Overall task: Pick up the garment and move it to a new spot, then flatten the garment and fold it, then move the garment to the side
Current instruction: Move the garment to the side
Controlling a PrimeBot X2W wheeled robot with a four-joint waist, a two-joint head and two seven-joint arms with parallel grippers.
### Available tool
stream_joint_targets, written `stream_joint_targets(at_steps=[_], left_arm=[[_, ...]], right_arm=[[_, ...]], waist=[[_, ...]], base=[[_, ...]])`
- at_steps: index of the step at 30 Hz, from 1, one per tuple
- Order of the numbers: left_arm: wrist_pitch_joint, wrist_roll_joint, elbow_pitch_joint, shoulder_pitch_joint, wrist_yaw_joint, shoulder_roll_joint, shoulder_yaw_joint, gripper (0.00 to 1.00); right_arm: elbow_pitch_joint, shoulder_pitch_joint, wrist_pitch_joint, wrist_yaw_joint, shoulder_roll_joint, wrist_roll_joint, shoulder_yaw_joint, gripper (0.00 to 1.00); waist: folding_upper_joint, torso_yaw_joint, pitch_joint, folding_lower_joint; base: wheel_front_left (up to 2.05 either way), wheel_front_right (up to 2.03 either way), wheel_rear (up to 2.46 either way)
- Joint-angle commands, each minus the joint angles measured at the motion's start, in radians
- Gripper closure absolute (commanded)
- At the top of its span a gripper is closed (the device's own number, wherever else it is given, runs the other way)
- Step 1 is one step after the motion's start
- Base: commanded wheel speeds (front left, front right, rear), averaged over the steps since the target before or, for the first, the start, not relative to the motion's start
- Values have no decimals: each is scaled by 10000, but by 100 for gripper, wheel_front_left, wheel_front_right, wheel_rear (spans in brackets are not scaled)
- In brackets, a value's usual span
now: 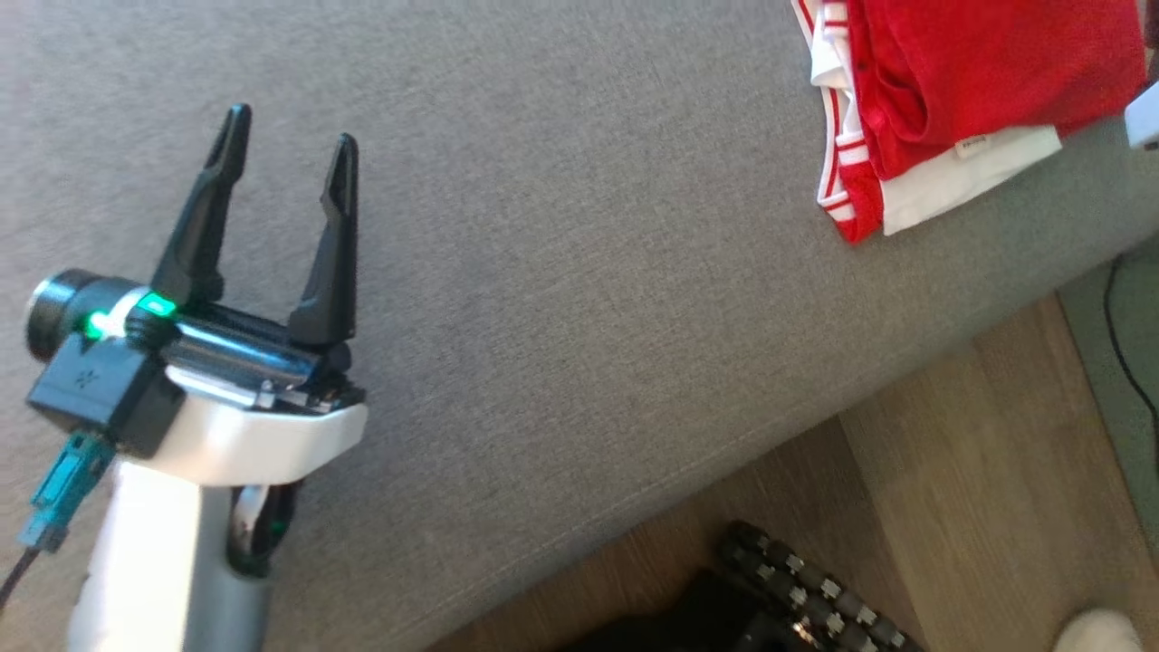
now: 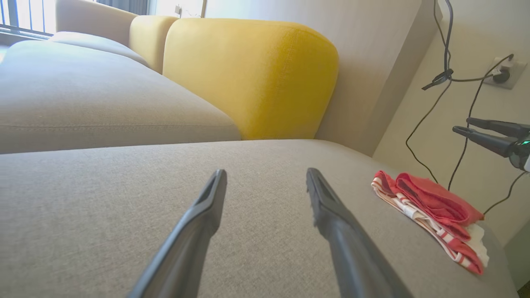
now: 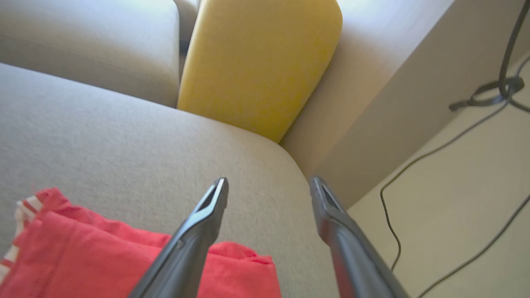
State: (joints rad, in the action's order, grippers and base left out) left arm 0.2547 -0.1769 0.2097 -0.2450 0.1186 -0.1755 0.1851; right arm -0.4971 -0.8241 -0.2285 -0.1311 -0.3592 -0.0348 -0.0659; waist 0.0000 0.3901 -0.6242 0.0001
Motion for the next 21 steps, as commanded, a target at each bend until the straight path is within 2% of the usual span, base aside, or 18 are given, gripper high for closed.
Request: stream_joint_targets(at_steps=[1,4,9,17,21], left_arm=[[61,-112,164,-144,-36,179,-192,0],[66,-208,-33,-251,-28,583,-223,0],[68,-319,-427,-74,-36,1035,-400,0],[69,-541,-973,564,-322,1243,-542,0],[69,-118,-1428,1016,-492,1249,-235,0]], right_arm=[[549,349,115,4,-283,45,45,0],[1155,552,335,4,-265,105,32,0],[2314,1146,809,4,260,74,118,0],[3423,2782,1035,4,1559,90,320,0],[3723,3644,932,4,2126,144,484,0]], waist=[[0,-470,571,-1],[0,-968,1162,-1],[0,-1826,2194,-1],[0,-3114,3681,-1],[0,-3473,4207,-1]], base=[[0,0,0],[0,0,0],[0,0,0],[0,0,0],[0,0,0]])
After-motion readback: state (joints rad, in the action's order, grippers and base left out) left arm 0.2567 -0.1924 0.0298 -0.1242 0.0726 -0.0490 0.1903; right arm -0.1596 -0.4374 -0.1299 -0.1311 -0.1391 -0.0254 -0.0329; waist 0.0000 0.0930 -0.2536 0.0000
